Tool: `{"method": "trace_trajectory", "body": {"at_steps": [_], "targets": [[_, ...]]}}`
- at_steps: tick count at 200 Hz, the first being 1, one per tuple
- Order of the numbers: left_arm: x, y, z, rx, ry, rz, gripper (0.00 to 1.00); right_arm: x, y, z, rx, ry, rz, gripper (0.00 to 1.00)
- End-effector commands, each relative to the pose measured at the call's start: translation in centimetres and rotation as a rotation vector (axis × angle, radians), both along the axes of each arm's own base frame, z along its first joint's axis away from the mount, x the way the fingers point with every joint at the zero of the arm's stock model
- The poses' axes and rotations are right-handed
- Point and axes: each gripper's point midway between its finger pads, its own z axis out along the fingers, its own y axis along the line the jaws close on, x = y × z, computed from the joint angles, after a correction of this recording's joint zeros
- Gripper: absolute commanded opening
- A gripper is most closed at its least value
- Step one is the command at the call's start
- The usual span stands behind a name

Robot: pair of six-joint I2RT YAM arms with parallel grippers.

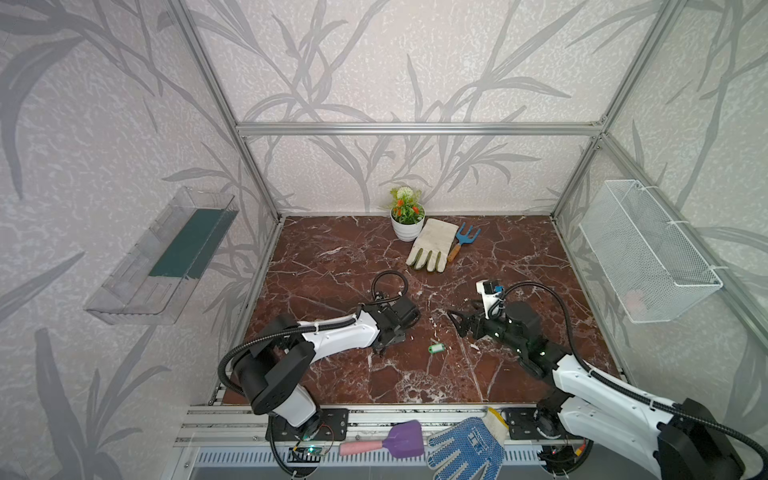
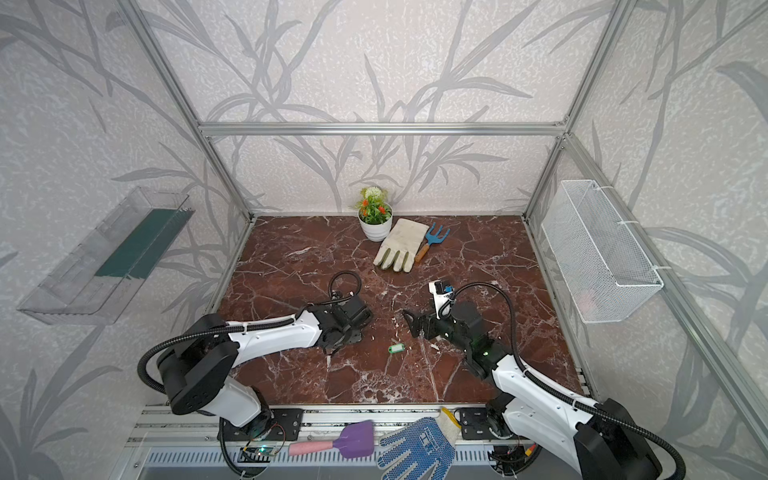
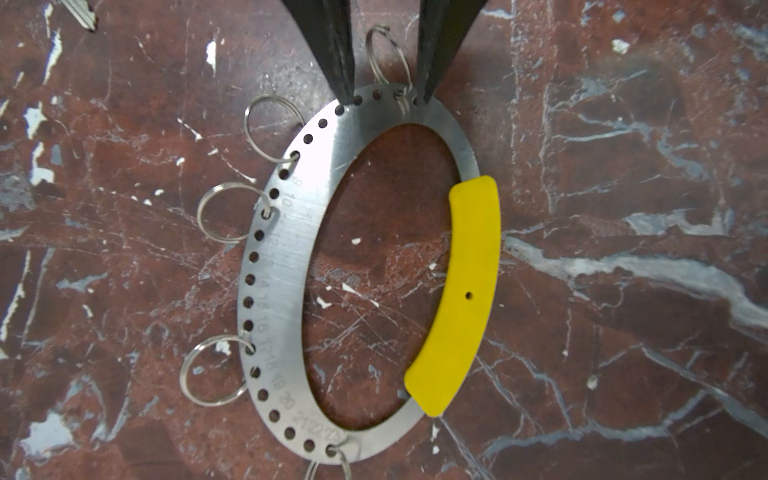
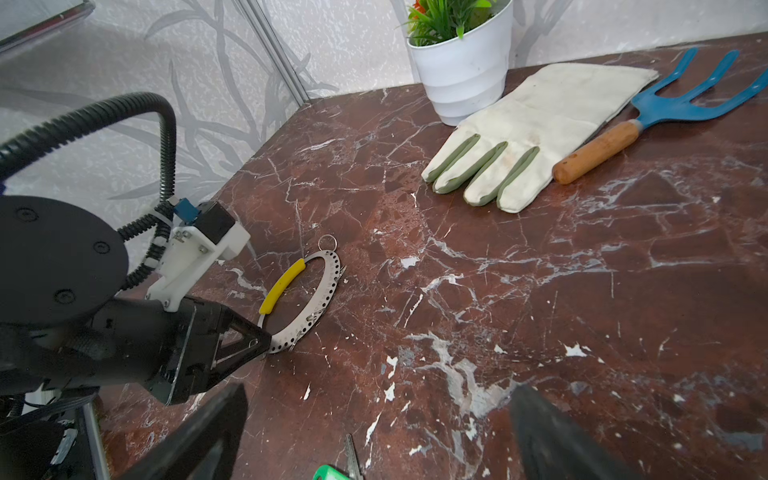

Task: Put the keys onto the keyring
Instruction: 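Close the left gripper on the steel rim and lift the ring holder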

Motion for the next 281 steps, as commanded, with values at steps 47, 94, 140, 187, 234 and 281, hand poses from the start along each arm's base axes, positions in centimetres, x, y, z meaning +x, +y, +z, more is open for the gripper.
{"method": "trace_trajectory", "body": {"at_steps": [47,94,140,187,234,281], "targets": [[-0.6,0.8,-0.3,0.023,0.01,0.028,0.1,-0.2,0.0,-0.1,-0.014,-0.007,0.002,0.99],[-0.5,1.0,0.4,0.032,-0.004,0.02,0.0,-0.2,-0.1,-0.1,-0.016,-0.011,0.002,0.99],[0.6,0.8,4.2,0.051,-0.099,-0.048,0.0,-0.2,0.1,0.1,-0.012,-0.015,0.007,0.99],[2.2,0.2,8.7,0.058,-0.225,-0.138,0.0,-0.4,0.6,0.6,0.002,-0.04,0.036,0.99],[3.6,-1.0,12.7,0.067,-0.348,-0.269,0.0,-0.2,0.3,1.6,0.026,-0.006,-0.006,0.99],[4.3,-3.2,15.5,0.007,-0.46,-0.404,0.0,-1.1,0.6,2.9,0.06,-0.033,0.036,0.99]]}}
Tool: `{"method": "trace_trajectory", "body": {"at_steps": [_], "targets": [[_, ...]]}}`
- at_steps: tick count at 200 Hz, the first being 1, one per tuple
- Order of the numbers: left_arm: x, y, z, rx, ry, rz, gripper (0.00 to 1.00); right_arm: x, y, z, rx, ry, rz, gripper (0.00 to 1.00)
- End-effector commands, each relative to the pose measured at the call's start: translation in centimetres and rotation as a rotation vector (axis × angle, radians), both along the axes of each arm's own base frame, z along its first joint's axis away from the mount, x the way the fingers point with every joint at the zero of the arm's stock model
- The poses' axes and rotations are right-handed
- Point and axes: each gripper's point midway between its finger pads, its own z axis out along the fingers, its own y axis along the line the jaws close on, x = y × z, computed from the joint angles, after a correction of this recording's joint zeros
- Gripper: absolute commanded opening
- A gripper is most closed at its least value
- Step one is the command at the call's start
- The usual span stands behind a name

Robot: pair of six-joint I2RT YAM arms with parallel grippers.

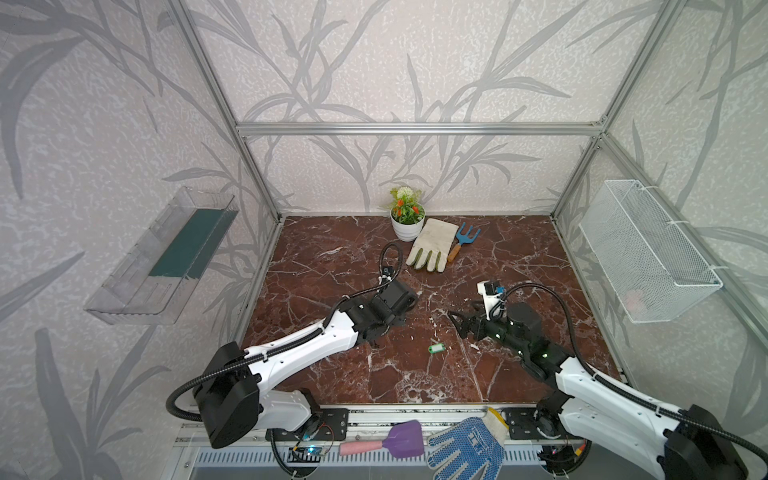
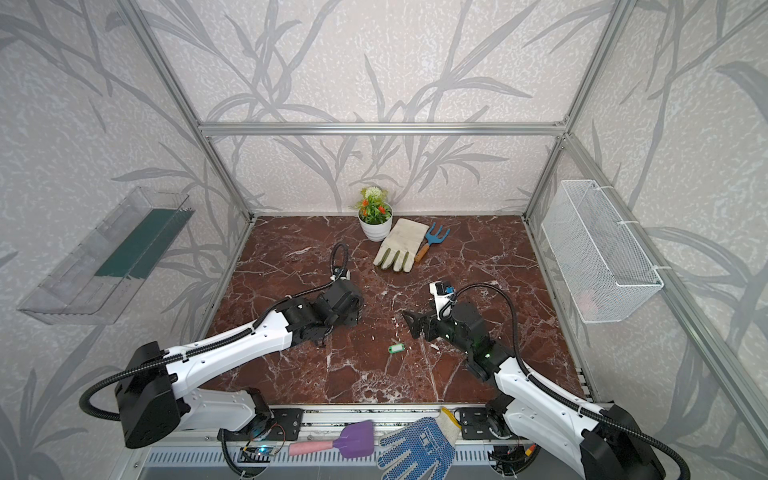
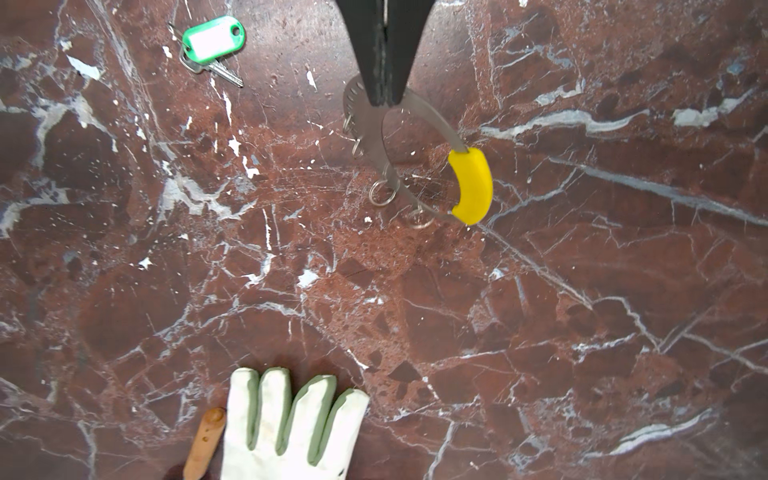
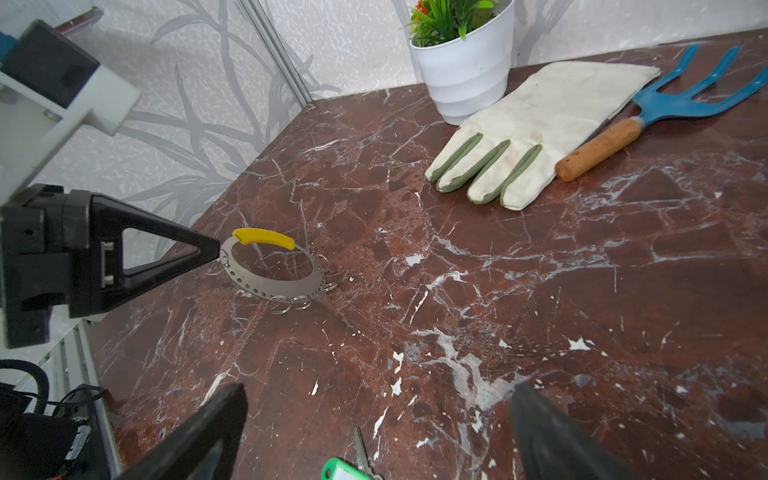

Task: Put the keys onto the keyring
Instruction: 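Close the left gripper on the steel rim and lift the ring holder, then carry the ring holder toward the right gripper while the right gripper approaches it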

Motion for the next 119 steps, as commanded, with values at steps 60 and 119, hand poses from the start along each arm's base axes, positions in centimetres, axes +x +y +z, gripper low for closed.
{"method": "trace_trajectory", "body": {"at_steps": [60,119], "targets": [[-0.6,-4.7,7.5,-0.166,-0.283,-0.376,0.0,-1.6,3.4,6.2,0.068,-0.076,0.185,0.81],[-2.4,-6.2,10.9,-0.299,-0.352,-0.515,0.0,-2.5,6.6,10.9,0.143,-0.149,0.351,0.48]]}}
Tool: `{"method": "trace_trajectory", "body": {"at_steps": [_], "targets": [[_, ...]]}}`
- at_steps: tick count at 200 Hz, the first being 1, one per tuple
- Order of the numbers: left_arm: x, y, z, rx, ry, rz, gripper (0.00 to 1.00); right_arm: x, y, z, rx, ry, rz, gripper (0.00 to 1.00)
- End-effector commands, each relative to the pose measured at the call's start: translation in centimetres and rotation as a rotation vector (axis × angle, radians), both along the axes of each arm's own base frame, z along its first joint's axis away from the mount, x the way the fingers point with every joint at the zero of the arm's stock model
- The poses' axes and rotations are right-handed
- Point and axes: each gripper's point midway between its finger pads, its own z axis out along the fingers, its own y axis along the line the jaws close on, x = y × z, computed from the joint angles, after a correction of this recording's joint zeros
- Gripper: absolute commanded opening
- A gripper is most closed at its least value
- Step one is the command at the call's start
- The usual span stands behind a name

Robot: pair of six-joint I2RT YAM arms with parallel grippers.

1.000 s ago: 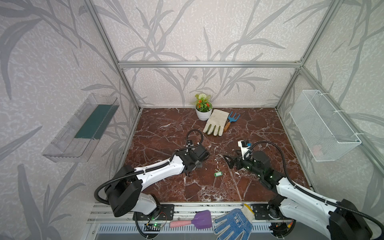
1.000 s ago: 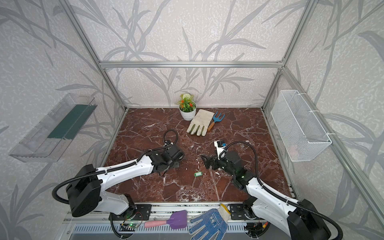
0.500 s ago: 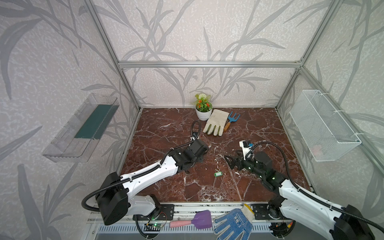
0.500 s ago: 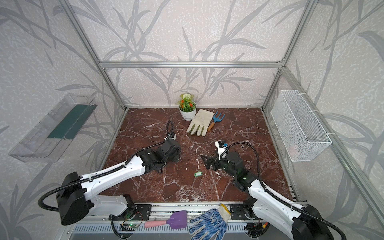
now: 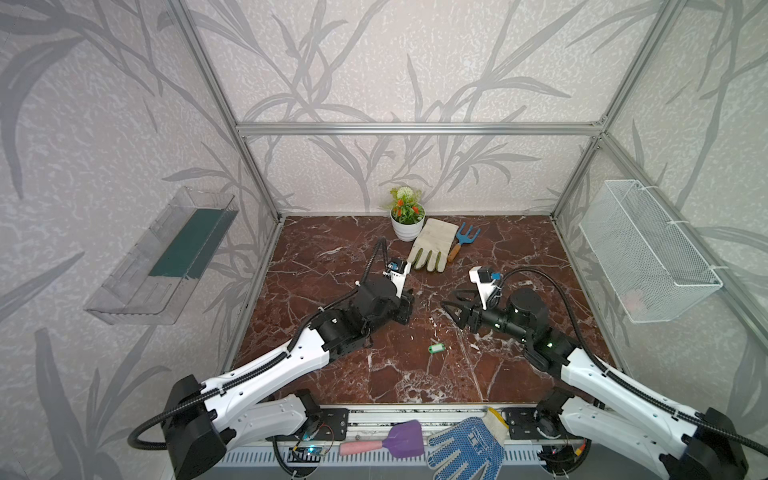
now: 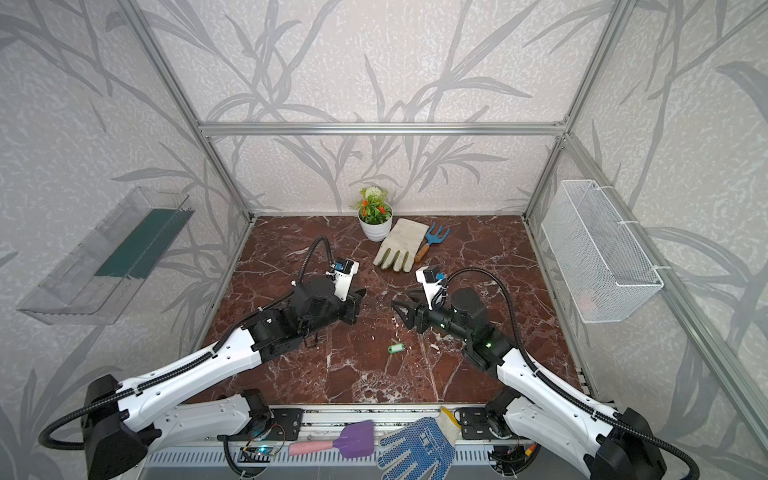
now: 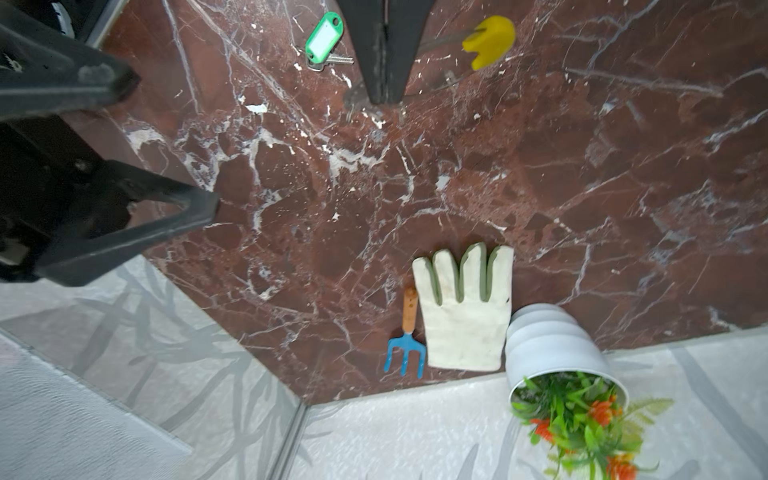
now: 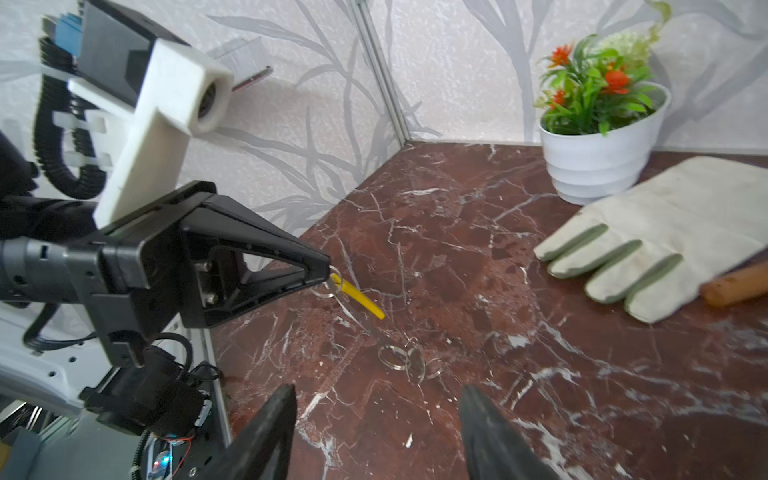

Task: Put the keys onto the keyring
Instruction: 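Carry the ring holder toward the right gripper while the right gripper approaches it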

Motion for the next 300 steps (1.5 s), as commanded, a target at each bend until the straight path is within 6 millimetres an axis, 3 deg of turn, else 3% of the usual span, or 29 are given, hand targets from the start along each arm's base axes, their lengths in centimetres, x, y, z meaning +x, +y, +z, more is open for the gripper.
{"method": "trace_trajectory", "body": {"at_steps": [1,52,147,211,266,300], "targets": [[-0.9,-1.1,1.6,-0.057,-0.052,-0.101,0.0,-0.8,1.6,2.0,0.033,-0.037,0.098,0.48],[-2.1,-1.8,3.4,-0.144,-0.062,-0.182,0.0,-0.2,3.0,2.7,0.049,-0.036,0.149,0.29],[-2.3,-2.8,4.8,-0.242,-0.046,-0.225,0.0,-0.7,4.3,3.3,0.121,-0.002,0.225,0.22],[0.0,-1.4,5.9,-0.282,-0.136,-0.075,0.0,0.4,2.1,3.0,0.136,0.069,0.066,0.22],[0.7,-0.8,6.2,-0.354,-0.161,-0.01,0.0,-0.6,-0.3,3.2,0.123,0.145,-0.026,0.23],[0.9,-1.0,6.5,-0.385,-0.167,-0.009,0.0,-1.7,-1.6,4.4,0.112,0.142,-0.048,0.24]]}}
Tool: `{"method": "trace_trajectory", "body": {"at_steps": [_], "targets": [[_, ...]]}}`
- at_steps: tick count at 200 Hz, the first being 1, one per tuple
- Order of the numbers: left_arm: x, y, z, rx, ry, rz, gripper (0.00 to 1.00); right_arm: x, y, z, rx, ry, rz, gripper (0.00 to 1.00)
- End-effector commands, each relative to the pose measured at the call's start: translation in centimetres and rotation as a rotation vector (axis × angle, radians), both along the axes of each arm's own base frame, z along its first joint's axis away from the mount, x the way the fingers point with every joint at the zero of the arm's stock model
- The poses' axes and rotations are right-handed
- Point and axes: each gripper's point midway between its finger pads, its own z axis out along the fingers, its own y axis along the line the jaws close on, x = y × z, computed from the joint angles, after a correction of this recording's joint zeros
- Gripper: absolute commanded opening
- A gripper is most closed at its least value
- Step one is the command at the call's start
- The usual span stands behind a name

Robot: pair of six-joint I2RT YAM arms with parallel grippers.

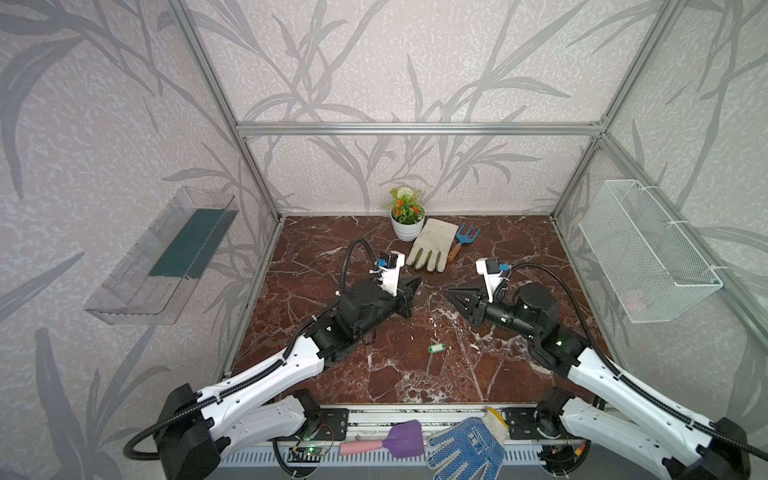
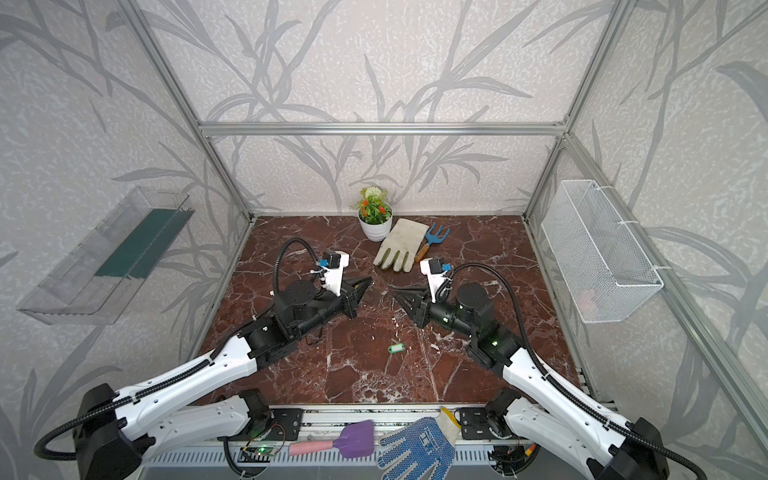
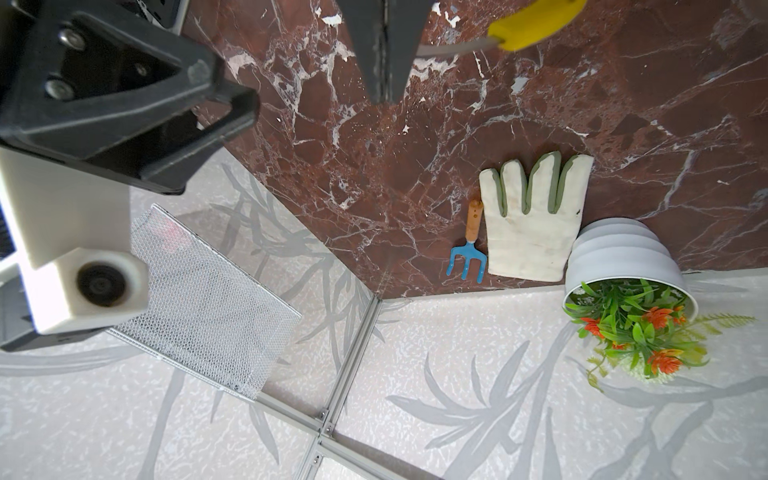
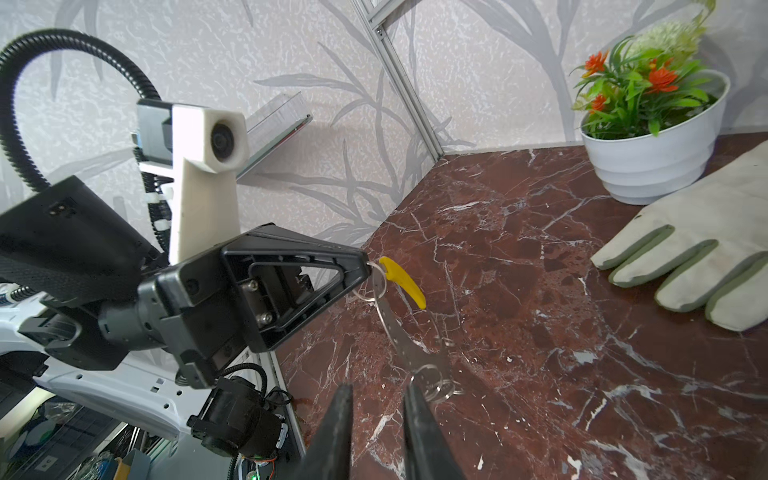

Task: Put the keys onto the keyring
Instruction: 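Carry the ring holder toward the right gripper while the right gripper approaches it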

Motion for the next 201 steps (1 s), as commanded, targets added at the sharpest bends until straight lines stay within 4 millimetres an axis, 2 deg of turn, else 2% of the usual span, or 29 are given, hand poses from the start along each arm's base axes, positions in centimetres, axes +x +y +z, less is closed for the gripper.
{"method": "trace_trajectory", "body": {"at_steps": [1,47,81,113,130,169,201], "targets": [[0.5,0.1,2.0,-0.08,-0.042,0.024,0.0,-0.5,-1.2,0.6,-0.023,0.026,-0.037,0.24],[0.6,-1.0,2.2,-0.105,-0.013,-0.017,0.0,-1.3,-2.1,1.3,-0.042,0.03,-0.053,0.25],[-0.1,-1.0,2.8,-0.077,-0.008,-0.054,0.0,-1.0,-2.5,0.6,-0.076,0.014,-0.079,0.26],[-1.1,-1.6,3.3,-0.117,0.004,-0.114,0.0,-1.3,-2.2,0.2,-0.081,0.018,-0.052,0.27],[-1.5,-2.3,3.5,-0.116,0.008,-0.16,0.0,-1.8,-2.2,0.6,-0.076,-0.002,-0.031,0.27],[-1.5,-3.6,2.9,-0.106,0.04,-0.21,0.0,-2.0,-2.1,0.0,-0.12,-0.031,-0.006,0.29],[-0.9,-3.5,2.6,-0.103,0.043,-0.2,0.0,-1.6,-1.3,-0.2,-0.123,-0.031,0.018,0.29]]}}
